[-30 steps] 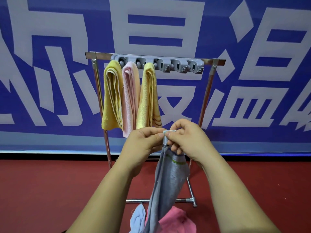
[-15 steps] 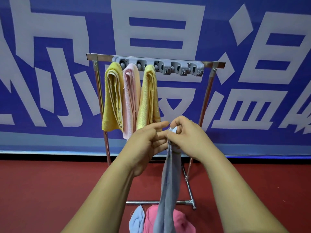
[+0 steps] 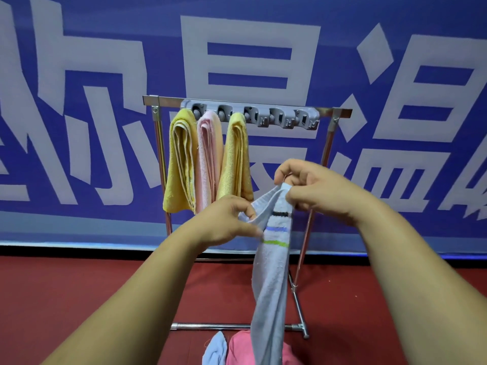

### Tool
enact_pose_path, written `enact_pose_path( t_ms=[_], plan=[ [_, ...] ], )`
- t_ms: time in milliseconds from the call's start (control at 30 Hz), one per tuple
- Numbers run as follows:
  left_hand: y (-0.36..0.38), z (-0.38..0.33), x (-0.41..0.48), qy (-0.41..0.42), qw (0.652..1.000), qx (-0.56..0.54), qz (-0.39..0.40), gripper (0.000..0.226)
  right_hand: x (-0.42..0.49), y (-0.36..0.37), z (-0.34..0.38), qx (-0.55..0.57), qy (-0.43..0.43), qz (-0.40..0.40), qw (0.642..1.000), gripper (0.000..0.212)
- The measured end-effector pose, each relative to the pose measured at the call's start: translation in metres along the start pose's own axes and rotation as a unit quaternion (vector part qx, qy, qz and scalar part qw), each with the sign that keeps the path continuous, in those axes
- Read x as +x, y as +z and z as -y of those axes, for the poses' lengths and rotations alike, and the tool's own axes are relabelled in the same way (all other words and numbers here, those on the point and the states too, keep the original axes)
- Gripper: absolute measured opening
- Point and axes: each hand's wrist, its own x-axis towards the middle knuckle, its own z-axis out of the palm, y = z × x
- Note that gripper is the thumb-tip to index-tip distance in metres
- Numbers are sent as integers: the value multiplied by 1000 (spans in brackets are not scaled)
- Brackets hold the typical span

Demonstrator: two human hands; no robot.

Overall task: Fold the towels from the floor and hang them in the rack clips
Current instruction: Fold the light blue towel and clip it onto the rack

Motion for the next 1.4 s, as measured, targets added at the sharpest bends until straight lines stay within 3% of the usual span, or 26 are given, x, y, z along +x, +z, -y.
enact_pose_path(
  t_ms=[67,133,267,367,500,600,667,833,1200,1400],
  plan=[
    [-9,1,3,-13,997,77,25,19,0,-12,3,32,-1,-10,999,33],
    [-19,0,4,-36,996,83,19,14,-1,-23,6,16,8,-20,1000,34],
    [-46,-11,5,-18,998,18,-56,22,-1,-39,0,-190,54,-59,978,24],
    [-55,-20,6,22,997,-19,-75,21,-3,-38,-4,-235,69,-89,965,18],
    [-58,-23,6,43,988,-108,-98,20,-6,-33,-7,-176,47,-177,967,14],
    [-59,-22,5,38,970,-206,-121,25,-5,-27,-16,-29,14,-232,972,17],
    [-55,-18,9,12,947,-286,-144,27,1,-20,-21,36,14,-251,967,16],
    [-45,-7,23,-53,932,-329,-141,13,14,-7,-38,110,19,-272,956,18],
    [-38,15,22,-90,940,-259,-201,13,19,16,-60,129,29,-263,956,16],
    [-35,26,22,-77,937,-268,-208,14,26,17,-71,62,38,-270,960,16]
  ],
)
